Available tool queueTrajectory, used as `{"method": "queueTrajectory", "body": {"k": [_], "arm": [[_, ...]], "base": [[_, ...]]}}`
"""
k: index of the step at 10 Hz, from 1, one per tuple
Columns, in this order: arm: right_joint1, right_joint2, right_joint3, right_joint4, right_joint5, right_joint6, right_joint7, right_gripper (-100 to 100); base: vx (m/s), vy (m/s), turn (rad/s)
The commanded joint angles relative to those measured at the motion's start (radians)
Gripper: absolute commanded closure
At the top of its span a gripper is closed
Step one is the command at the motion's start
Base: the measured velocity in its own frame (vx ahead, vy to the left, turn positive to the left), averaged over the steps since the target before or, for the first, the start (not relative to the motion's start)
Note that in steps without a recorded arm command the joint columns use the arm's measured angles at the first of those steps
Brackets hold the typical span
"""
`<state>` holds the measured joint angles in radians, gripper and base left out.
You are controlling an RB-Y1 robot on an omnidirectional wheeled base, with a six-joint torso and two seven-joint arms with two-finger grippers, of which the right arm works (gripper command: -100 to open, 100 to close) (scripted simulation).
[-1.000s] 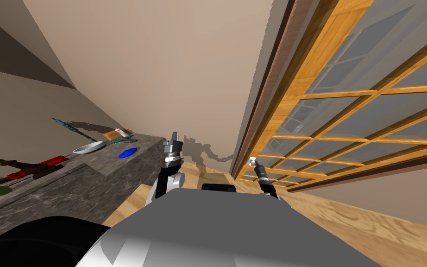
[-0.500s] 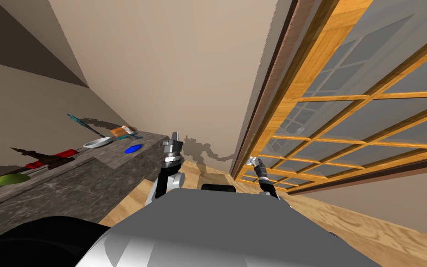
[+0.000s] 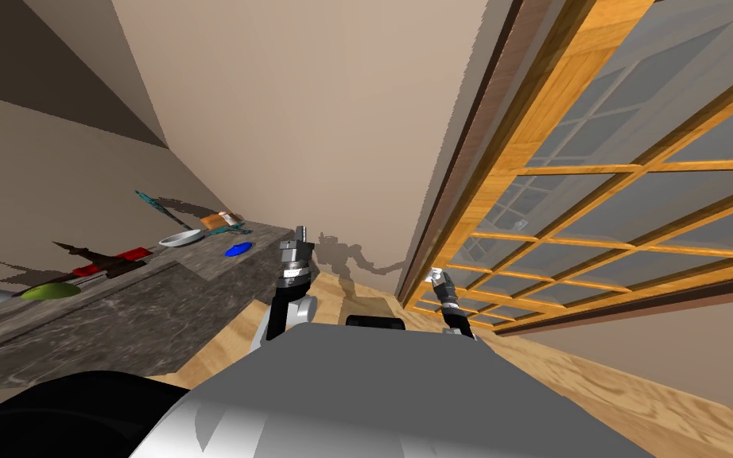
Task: Pull the door open
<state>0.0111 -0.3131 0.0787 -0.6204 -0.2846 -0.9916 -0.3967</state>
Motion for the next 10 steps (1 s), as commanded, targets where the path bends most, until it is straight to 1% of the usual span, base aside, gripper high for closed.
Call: {"method": "queueTrajectory", "body": {"k": [1, 2, 3, 4, 5, 6, 7, 8, 9, 10], "arm": [[0.004, 0.004, 0.009, -0.016, -0.024, 0.011, -0.05, -100], [0.004, 0.004, 0.009, -0.016, -0.024, 0.011, -0.06, -100], [0.005, 0.006, 0.015, -0.023, -0.041, 0.015, -0.099, -100], [0.006, 0.009, 0.022, -0.031, -0.06, 0.02, -0.124, -100], [0.006, 0.009, 0.022, -0.031, -0.06, 0.02, -0.14, -100], [0.008, 0.012, 0.029, -0.038, -0.079, 0.026, -0.176, -100], [0.008, 0.012, 0.029, -0.038, -0.079, 0.026, -0.18, -100], [0.009, 0.015, 0.037, -0.046, -0.099, 0.031, -0.221, -100], [0.01, 0.019, 0.044, -0.055, -0.119, 0.036, -0.247, -100], [0.01, 0.019, 0.044, -0.055, -0.119, 0.036, -0.262, -100]], "base": [[-0.058, -0.007, 0.064], [-0.044, -0.007, 0.023], [-0.046, -0.007, 0.035], [-0.071, -0.023, 0.07], [-0.052, -0.014, 0.025], [-0.05, -0.006, 0.041], [-0.043, -0.007, 0.022], [-0.048, -0.007, 0.047], [-0.067, -0.013, 0.063], [-0.058, -0.015, 0.029]]}}
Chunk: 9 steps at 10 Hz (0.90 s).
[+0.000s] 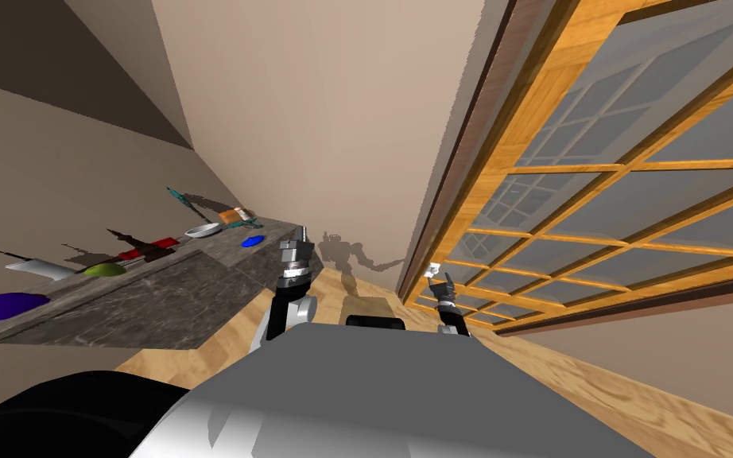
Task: Pull the door open
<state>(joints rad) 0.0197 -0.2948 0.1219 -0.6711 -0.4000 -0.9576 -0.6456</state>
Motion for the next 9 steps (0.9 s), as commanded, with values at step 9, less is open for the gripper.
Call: {"method": "queueTrajectory", "body": {"k": [9], "arm": [[0.009, 0.02, 0.048, -0.055, -0.13, 0.037, -0.246, -100]], "base": [[-0.058, -0.018, 0.046]]}}
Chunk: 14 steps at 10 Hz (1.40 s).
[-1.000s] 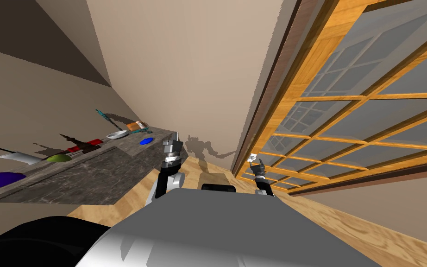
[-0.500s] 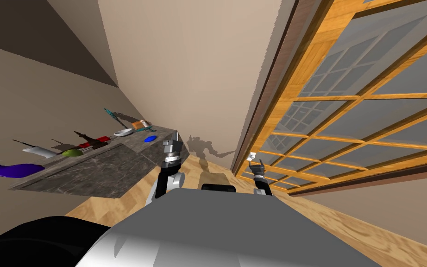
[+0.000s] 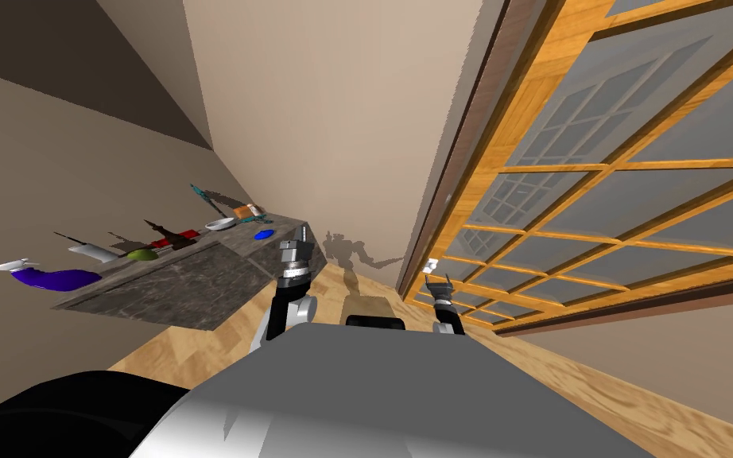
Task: Pull the door open
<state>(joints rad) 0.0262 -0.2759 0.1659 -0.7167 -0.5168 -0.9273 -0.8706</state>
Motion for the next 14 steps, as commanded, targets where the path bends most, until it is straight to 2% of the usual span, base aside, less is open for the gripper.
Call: {"method": "queueTrajectory", "body": {"k": [1, 2, 3, 5, 6, 7, 8, 10, 11, 13, 14], "arm": [[0.003, 0.001, 0.004, -0.01, -0.013, 0.006, -0.035, -100], [0.004, 0.005, 0.012, -0.018, -0.033, 0.012, -0.072, -100], [0.004, 0.005, 0.012, -0.018, -0.033, 0.012, -0.076, -100], [0.007, 0.011, 0.027, -0.034, -0.072, 0.022, -0.143, -100], [0.007, 0.011, 0.027, -0.034, -0.072, 0.022, -0.158, -100], [0.008, 0.014, 0.033, -0.041, -0.09, 0.027, -0.193, -100], [0.008, 0.014, 0.033, -0.041, -0.09, 0.027, -0.198, -100], [0.01, 0.019, 0.046, -0.054, -0.124, 0.036, -0.263, -100], [0.01, 0.019, 0.046, -0.054, -0.124, 0.036, -0.275, -100], [0.012, 0.023, 0.057, -0.066, -0.152, 0.044, -0.338, -100], [0.012, 0.023, 0.057, -0.066, -0.152, 0.044, -0.346, -100]], "base": [[-0.057, -0.017, 0.021], [-0.052, -0.016, 0.038], [-0.046, -0.011, 0.025], [-0.062, -0.013, 0.059], [-0.057, -0.016, 0.02], [-0.05, -0.015, 0.036], [-0.039, -0.014, 0.019], [-0.055, -0.018, 0.047], [-0.049, -0.015, 0.02], [-0.047, -0.016, 0.037], [-0.042, -0.012, 0.017]]}}
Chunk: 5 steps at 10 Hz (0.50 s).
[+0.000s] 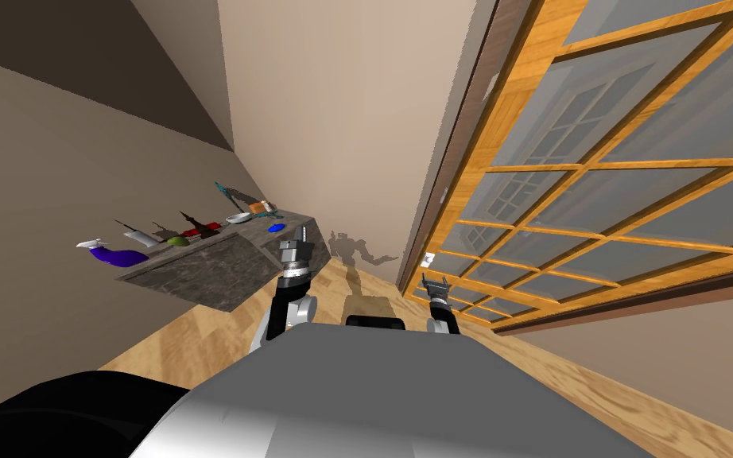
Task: Pull the door open
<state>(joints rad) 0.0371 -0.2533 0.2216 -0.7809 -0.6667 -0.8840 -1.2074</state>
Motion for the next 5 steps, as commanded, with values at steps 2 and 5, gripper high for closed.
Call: {"method": "queueTrajectory", "body": {"k": [2, 5], "arm": [[0.002, 0.004, 0.009, -0.011, -0.025, 0.007, -0.065, -100], [0.004, 0.008, 0.018, -0.02, -0.048, 0.013, -0.12, -100]], "base": [[-0.042, -0.017, 0.028], [-0.045, -0.01, 0.028]]}}
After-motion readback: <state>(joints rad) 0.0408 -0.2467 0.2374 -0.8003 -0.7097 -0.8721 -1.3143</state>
